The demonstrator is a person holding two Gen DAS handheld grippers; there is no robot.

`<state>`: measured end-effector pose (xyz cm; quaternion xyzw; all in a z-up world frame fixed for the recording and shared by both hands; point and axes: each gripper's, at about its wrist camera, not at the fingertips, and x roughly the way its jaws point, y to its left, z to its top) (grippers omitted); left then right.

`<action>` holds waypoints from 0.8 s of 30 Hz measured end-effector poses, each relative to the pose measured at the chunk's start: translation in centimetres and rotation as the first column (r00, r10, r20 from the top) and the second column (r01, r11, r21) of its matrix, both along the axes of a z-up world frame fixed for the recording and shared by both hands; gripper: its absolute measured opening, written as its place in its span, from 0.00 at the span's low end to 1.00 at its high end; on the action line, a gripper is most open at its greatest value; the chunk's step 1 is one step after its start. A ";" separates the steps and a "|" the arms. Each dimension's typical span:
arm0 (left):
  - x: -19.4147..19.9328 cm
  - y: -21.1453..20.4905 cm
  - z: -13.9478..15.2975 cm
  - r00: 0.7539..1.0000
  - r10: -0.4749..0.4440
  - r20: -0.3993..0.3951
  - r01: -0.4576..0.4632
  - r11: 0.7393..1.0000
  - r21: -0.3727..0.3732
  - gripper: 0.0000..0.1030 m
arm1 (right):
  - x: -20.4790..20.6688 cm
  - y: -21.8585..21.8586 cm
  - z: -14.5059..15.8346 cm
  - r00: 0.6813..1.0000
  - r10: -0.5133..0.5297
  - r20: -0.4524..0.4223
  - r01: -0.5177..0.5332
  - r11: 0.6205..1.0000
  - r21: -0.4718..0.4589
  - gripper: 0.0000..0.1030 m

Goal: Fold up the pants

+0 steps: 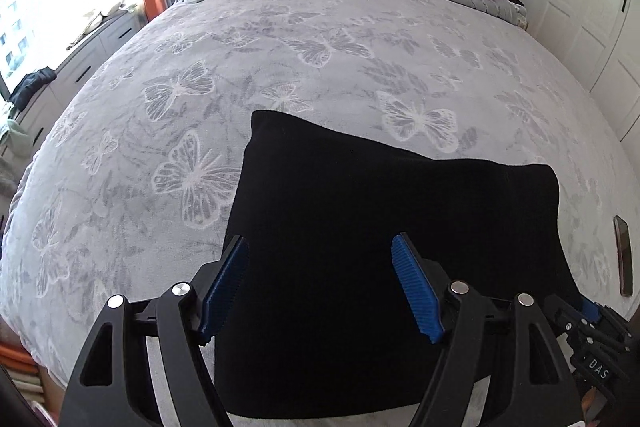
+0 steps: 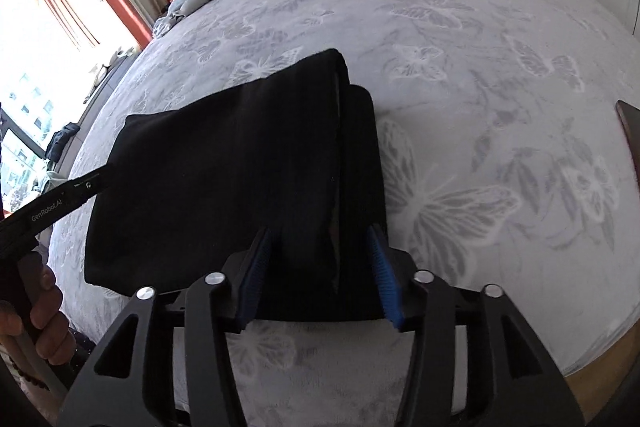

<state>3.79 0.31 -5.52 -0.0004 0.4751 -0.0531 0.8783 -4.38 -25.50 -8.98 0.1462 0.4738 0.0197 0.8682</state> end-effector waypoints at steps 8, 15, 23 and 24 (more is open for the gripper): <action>-1.2 0.6 -1.5 1.000 -0.007 -0.030 0.007 1.000 0.011 0.74 | -0.8 -2.7 -1.0 0.996 -0.074 -0.059 0.061 0.980 -0.189 0.08; -2.6 1.2 -1.5 0.999 -0.041 -0.020 0.041 0.999 0.007 0.79 | -1.8 -3.0 2.7 0.995 -0.064 0.074 0.060 0.997 0.048 0.47; -3.5 2.2 -0.7 0.999 -0.050 0.003 0.050 0.999 -0.010 0.79 | 0.5 0.9 1.9 0.998 0.044 0.052 -0.042 0.998 -0.055 0.11; -3.7 2.5 -0.5 0.999 -0.052 0.011 0.052 0.998 -0.019 0.80 | -0.3 0.7 2.7 0.996 0.044 0.076 -0.040 0.998 -0.058 0.04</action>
